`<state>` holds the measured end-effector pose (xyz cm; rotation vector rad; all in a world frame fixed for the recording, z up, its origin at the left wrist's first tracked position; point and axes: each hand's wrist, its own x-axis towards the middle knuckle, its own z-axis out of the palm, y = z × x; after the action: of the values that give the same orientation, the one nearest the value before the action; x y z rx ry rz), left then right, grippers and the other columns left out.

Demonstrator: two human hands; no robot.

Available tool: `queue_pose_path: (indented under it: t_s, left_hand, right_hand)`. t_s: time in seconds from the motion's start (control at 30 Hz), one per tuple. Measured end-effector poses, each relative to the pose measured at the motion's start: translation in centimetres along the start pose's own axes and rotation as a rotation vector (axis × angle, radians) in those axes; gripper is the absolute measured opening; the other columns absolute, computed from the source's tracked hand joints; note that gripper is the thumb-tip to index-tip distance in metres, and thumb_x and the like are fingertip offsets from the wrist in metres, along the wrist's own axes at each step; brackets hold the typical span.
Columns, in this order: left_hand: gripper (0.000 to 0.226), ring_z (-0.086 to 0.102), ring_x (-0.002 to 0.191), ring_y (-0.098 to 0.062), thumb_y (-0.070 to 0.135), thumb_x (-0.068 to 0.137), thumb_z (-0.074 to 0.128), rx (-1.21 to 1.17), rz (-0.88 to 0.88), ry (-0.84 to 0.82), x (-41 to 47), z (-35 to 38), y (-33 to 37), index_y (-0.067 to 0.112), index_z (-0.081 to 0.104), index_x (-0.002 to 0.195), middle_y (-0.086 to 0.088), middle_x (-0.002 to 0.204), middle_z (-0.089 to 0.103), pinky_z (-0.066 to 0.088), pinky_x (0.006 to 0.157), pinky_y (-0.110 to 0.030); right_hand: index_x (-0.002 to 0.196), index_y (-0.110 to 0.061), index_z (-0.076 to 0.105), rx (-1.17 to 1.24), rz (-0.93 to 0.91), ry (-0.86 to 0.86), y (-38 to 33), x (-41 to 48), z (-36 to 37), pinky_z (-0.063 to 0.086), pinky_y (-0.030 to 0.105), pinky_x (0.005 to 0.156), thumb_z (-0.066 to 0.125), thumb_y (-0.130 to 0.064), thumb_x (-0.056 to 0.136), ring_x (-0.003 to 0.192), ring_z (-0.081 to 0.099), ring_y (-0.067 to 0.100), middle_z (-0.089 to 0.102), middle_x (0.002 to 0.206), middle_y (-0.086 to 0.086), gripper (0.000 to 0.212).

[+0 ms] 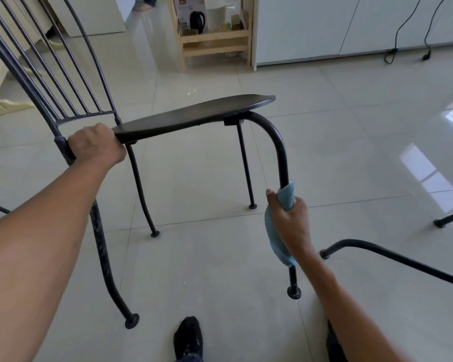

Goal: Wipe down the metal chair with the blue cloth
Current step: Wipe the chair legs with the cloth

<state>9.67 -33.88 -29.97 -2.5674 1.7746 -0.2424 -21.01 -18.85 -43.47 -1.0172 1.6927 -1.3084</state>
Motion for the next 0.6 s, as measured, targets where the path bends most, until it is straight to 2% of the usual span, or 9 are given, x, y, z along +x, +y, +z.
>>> queue_pose_path:
  t_s: [0.07,0.13,0.27,0.37,0.43,0.5,0.53,0.57,0.6]
  left_hand:
    - [0.027,0.062,0.101,-0.042,0.017,0.084,0.065,0.0,0.0,0.018,0.0,-0.1,0.0,-0.001,0.063,0.103,-0.026,0.104,0.065,0.046,0.082,-0.04]
    - [0.026,0.062,0.099,-0.042,0.018,0.085,0.064,0.002,0.006,0.029,0.0,0.0,0.2,-0.001,0.063,0.102,-0.026,0.103,0.066,0.046,0.081,-0.04]
    - [0.023,0.063,0.098,-0.041,0.017,0.086,0.063,0.01,0.01,0.057,0.1,-0.1,0.4,0.0,0.064,0.101,-0.024,0.102,0.066,0.046,0.08,-0.039]
    - [0.025,0.062,0.099,-0.042,0.015,0.084,0.066,-0.036,0.022,0.057,-0.6,-0.3,0.4,-0.001,0.063,0.102,-0.025,0.103,0.066,0.044,0.078,-0.039]
    - [0.044,0.058,0.106,-0.042,0.017,0.081,0.07,-0.101,-0.036,-0.013,-1.0,-0.5,0.6,-0.002,0.054,0.117,-0.026,0.111,0.062,0.043,0.08,-0.04]
    - [0.08,0.044,0.121,-0.043,0.017,0.079,0.071,-0.165,-0.127,-0.093,-2.4,-1.3,0.8,-0.002,0.026,0.143,-0.031,0.13,0.047,0.04,0.092,-0.044]
    - [0.092,0.038,0.125,-0.043,0.016,0.078,0.071,-0.252,-0.145,-0.074,-3.7,-2.0,1.3,0.0,0.014,0.149,-0.031,0.136,0.039,0.038,0.097,-0.044]
    - [0.093,0.037,0.125,-0.041,0.017,0.078,0.07,-0.386,-0.136,0.006,-5.4,-2.5,2.0,0.004,0.011,0.15,-0.029,0.137,0.037,0.038,0.098,-0.044]
    - [0.084,0.041,0.122,-0.038,0.02,0.079,0.069,-0.562,-0.114,0.119,-7.6,-2.7,3.0,0.006,0.019,0.146,-0.024,0.133,0.041,0.041,0.095,-0.043]
  right_hand:
    - [0.069,-0.013,0.052,0.068,0.176,-0.259,-0.6,1.0,-1.4,0.043,0.035,0.056,0.071,-0.041,0.088,0.057,0.05,0.02,0.052,0.062,0.006,0.039]
    - [0.071,-0.014,0.054,0.096,0.255,-0.364,-0.8,1.5,-2.1,0.047,0.035,0.059,0.073,-0.042,0.086,0.06,0.055,0.019,0.057,0.062,0.003,0.037]
    - [0.061,-0.014,0.048,0.025,0.086,-0.099,-0.1,0.8,-0.4,0.041,0.031,0.049,0.07,-0.039,0.09,0.048,0.046,0.015,0.047,0.053,0.0,0.044]
    - [0.062,-0.011,0.046,0.007,0.008,0.053,0.7,0.2,0.4,0.035,0.031,0.044,0.068,-0.039,0.092,0.046,0.039,0.016,0.042,0.052,0.003,0.046]
    - [0.063,-0.009,0.046,0.009,-0.008,0.069,1.0,-0.1,0.2,0.034,0.029,0.042,0.068,-0.037,0.092,0.044,0.038,0.015,0.042,0.05,0.002,0.046]
    - [0.064,-0.009,0.047,0.013,0.012,0.05,1.4,-0.2,-0.1,0.035,0.029,0.042,0.068,-0.037,0.092,0.043,0.038,0.014,0.042,0.051,0.002,0.045]
    - [0.065,-0.009,0.047,0.011,0.03,0.039,1.6,-0.2,-0.3,0.035,0.029,0.044,0.067,-0.037,0.092,0.044,0.039,0.014,0.043,0.052,0.002,0.044]
    - [0.065,-0.009,0.047,0.01,0.048,0.028,1.7,-0.1,-0.3,0.036,0.03,0.045,0.067,-0.037,0.092,0.045,0.04,0.014,0.044,0.052,0.003,0.044]
    - [0.065,-0.01,0.047,0.01,0.061,0.019,1.8,-0.1,-0.4,0.037,0.031,0.046,0.067,-0.037,0.092,0.046,0.041,0.014,0.045,0.053,0.003,0.043]
